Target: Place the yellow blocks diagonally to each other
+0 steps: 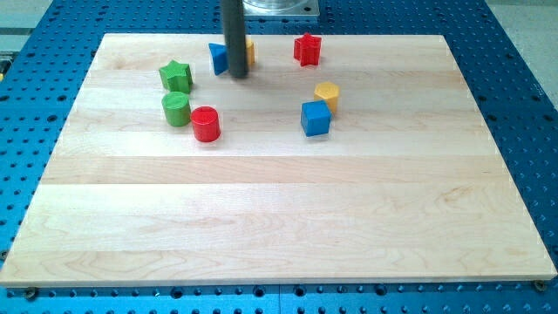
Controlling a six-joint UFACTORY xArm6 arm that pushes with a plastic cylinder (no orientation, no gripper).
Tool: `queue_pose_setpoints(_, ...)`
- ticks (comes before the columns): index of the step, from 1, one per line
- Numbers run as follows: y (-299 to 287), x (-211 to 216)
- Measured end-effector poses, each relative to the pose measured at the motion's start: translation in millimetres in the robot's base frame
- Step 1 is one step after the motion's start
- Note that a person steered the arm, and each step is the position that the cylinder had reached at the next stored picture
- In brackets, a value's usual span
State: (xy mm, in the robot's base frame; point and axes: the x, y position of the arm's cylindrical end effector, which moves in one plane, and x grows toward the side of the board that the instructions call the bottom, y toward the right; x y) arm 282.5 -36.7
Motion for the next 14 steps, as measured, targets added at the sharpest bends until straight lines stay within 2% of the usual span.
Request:
queue_pose_setpoints(2,128,-13)
queue_pose_setpoints(3,152,-20)
queue_pose_setpoints(4,150,-42)
queue_pose_setpoints(5,132,-47)
queue_pose_setpoints(6,105,-46)
queue_pose_setpoints(7,112,-25)
queue_pose_setpoints(8,85,-22)
queue_pose_setpoints(9,88,-21)
queue_pose_setpoints(10,157,17)
queue_pose_setpoints(11,187,103)
queue_pose_setpoints(12,131,126)
queue_pose_setpoints(13,69,117)
queue_pose_setpoints(14,87,121)
